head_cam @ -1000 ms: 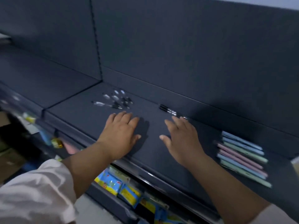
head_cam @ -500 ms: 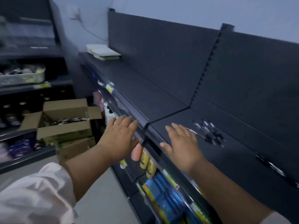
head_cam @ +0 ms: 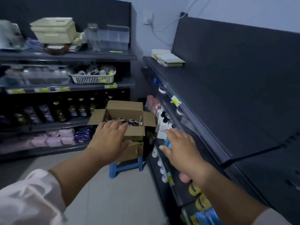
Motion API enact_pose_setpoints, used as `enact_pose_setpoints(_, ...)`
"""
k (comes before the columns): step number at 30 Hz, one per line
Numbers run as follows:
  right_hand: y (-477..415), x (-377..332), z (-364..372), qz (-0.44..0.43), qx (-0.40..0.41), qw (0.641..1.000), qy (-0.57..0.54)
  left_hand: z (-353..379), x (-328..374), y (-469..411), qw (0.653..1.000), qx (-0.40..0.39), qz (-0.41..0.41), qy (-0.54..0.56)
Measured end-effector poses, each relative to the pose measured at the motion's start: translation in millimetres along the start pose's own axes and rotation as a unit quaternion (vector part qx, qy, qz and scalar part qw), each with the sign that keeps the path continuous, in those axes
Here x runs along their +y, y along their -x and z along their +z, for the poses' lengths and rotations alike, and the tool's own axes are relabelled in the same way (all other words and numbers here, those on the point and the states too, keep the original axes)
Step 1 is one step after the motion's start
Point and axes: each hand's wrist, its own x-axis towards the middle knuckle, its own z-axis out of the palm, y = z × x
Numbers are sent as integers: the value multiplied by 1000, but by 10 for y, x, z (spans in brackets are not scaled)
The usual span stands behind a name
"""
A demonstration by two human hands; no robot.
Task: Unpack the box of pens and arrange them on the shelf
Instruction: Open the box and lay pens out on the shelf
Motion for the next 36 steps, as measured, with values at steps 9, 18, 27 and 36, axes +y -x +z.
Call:
enact_pose_setpoints(9, -1473, -134, 305, -53, -62, 996, -24, 350, -733, -865, 997, -39, -73, -6)
enact_pose_setpoints(18, -3332, -3, 698, -82, -135, 987, -34, 808, -1389, -2129, 986, -89, -138, 10)
enact_pose_setpoints(27, -4449, -17, 1268, -53, -202, 977, -37, 1509, -2018, -2993, 972, -192, -132, 0)
enact_pose_setpoints(36, -5205, -63, 2100, 18, -259, 964, -65, 2439, -2661, -3730, 965, -251, -77, 15)
